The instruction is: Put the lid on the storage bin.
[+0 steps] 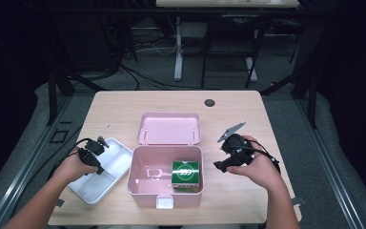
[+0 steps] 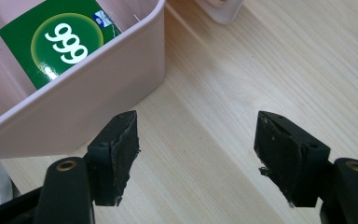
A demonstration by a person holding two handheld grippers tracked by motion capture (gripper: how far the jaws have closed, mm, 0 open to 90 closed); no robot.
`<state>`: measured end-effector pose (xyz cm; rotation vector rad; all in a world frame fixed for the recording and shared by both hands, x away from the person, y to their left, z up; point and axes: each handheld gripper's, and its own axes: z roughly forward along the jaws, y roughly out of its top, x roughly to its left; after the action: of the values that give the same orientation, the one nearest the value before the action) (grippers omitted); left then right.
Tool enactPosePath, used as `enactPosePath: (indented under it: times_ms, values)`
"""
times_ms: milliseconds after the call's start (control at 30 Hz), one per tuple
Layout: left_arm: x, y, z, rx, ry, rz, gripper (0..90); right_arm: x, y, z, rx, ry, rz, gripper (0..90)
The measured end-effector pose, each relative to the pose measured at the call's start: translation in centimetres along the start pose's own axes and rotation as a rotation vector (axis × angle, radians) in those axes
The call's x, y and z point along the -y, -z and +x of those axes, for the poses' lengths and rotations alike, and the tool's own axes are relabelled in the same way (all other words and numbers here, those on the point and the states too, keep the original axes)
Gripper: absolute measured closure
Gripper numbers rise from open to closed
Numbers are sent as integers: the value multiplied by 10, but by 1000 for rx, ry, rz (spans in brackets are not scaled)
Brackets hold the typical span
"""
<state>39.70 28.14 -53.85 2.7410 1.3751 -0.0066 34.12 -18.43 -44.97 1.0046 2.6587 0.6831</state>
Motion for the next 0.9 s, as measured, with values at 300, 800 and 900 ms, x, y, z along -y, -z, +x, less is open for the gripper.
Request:
enactPosePath:
  times_ms: [300,800,900]
  values:
    - [-5,-5,-3,-20,-12,35,880,0,-2,0,-1,5,3,303]
    - [-7,5,0,-21,-22,62,890,0,-5,0,0,2,-1,303]
    - [-6,13,2,-20,-18,50,889,0,-5,0,-1,2,2,303]
